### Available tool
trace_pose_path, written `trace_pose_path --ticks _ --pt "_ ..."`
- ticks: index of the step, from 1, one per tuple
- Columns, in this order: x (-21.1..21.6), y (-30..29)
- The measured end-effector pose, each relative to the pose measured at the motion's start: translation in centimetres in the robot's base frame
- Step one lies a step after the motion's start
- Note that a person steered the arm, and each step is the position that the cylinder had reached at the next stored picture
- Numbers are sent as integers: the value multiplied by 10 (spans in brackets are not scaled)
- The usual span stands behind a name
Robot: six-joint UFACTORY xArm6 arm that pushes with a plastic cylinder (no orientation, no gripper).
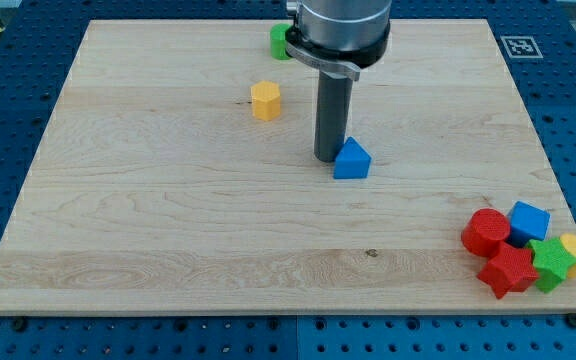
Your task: Slide blue triangle to the red circle
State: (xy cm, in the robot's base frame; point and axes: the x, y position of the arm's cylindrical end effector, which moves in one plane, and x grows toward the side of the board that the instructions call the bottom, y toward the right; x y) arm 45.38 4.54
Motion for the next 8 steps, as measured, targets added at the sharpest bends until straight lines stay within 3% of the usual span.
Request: trace_pose_path --ticks 2,8 --pt "11 42" --pt "35 86"
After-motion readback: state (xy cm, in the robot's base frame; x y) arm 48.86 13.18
